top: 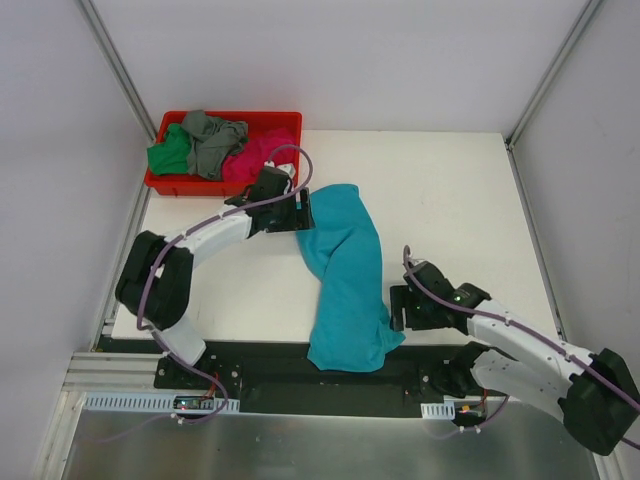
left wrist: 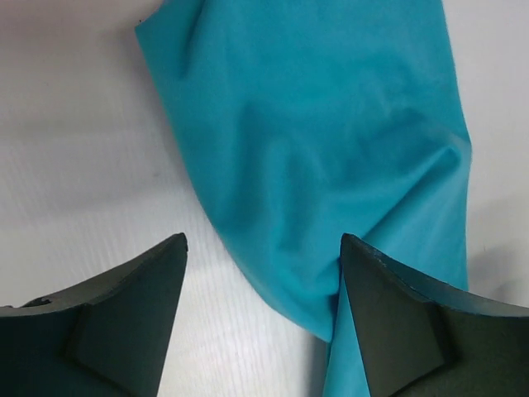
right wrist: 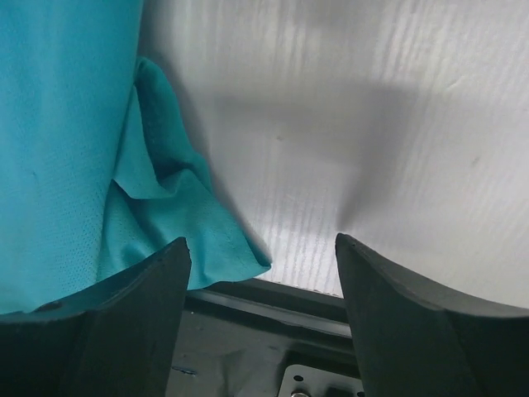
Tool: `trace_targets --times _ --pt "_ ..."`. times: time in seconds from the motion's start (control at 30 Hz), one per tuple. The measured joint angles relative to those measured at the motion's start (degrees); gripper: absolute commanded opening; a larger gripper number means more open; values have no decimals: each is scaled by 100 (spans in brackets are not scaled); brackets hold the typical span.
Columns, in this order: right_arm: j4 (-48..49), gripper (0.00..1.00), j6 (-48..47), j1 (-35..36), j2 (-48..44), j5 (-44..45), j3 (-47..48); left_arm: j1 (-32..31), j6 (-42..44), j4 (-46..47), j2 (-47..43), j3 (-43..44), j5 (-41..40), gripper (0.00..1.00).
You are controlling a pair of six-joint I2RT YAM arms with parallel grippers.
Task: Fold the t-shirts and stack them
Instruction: Flatten out the tshirt
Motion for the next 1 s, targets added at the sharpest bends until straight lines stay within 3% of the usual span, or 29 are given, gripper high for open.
trace_targets --times 0.1,0.3,0.4,0.47,0.7,0.87,1.0 --pt "101 73 76 341 256 59 0 52 -33 0 564 273 35 67" --pt "627 72 199 669 533 46 0 57 -44 -13 1360 551 26 50" --pt "754 65 232 702 739 114 33 57 -72 -24 1631 697 50 27" --pt "820 58 234 728 927 203 111 57 -109 -4 1714 813 83 0" --pt "833 35 398 922 1403 562 348 57 -173 85 1768 793 68 0" --pt "833 29 560 1067 1467 846 354 57 -203 345 1014 -249 -175 0" --pt "861 14 605 1093 1510 909 361 57 -240 374 131 -1040 -328 0"
